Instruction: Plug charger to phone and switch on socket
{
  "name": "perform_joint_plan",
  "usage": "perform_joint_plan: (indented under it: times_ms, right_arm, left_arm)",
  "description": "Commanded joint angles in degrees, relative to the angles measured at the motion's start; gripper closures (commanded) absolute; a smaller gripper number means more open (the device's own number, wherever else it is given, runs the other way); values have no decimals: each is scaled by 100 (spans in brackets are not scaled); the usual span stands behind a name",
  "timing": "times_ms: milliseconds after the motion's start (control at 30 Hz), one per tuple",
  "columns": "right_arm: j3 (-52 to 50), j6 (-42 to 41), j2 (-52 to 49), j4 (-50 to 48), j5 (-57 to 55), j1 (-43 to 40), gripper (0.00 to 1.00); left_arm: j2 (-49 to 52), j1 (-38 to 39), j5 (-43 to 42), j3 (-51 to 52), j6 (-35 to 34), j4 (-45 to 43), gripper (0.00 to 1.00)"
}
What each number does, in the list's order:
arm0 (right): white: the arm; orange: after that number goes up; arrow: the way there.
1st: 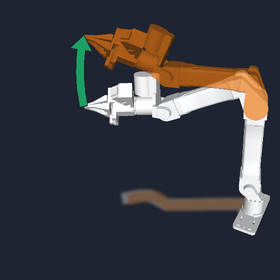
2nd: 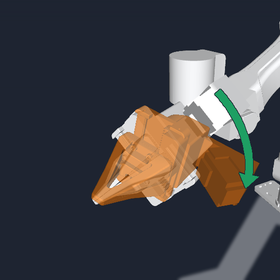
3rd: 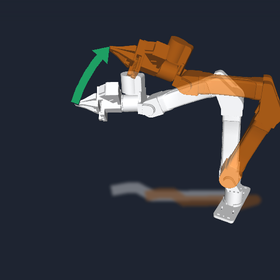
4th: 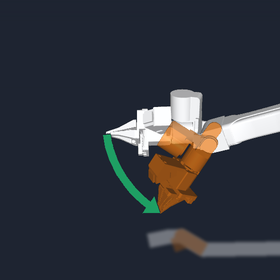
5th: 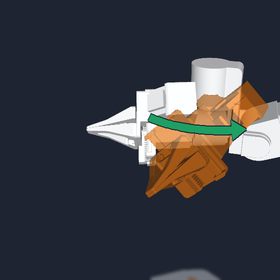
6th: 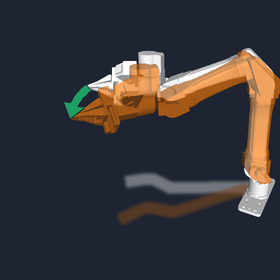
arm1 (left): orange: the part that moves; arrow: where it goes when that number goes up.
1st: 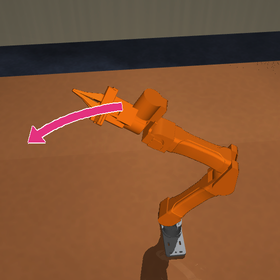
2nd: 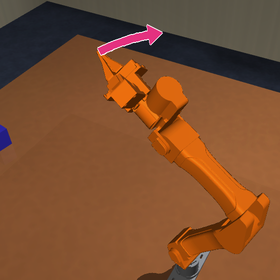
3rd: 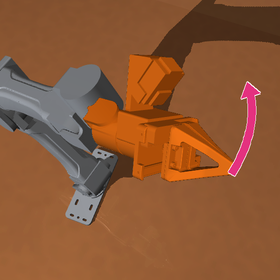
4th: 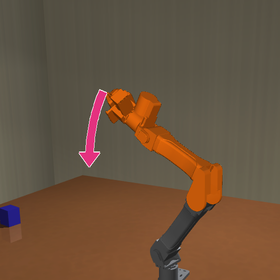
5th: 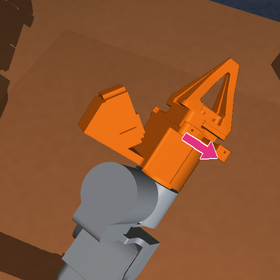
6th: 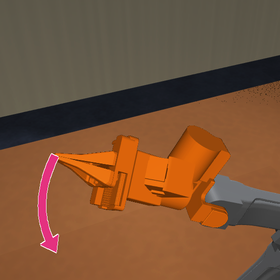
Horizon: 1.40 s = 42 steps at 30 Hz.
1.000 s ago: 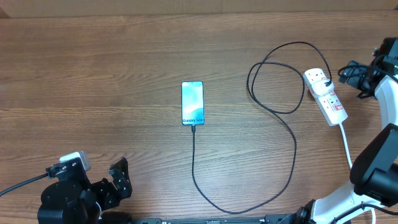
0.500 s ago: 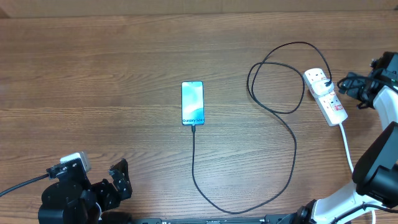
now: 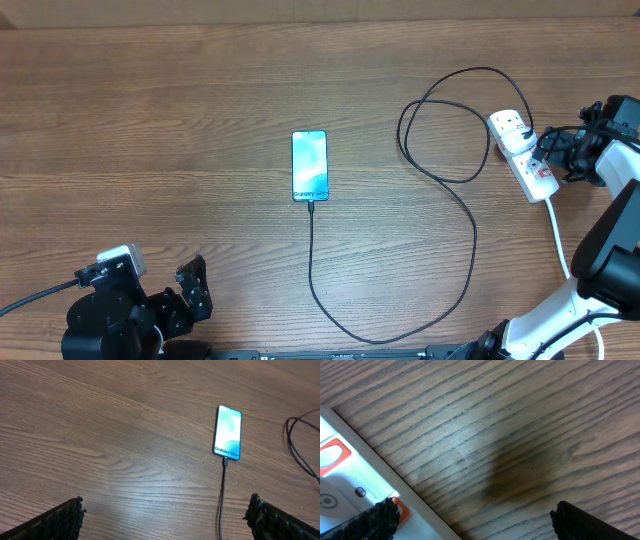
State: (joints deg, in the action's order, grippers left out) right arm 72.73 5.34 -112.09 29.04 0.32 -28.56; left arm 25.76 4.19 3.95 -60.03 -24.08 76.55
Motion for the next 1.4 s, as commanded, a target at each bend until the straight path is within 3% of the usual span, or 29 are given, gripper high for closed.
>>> perform_joint_plan:
  times_ms: [0,1367]
  right_arm:
    - [-35,28,-46,-48,107,-9,0]
    - [-35,-186,-243,195,391,-7,0]
  left_arm:
    - [-37,33,94,31,-79,-4,1]
    - [-37,33,94,31,-81,-4,0]
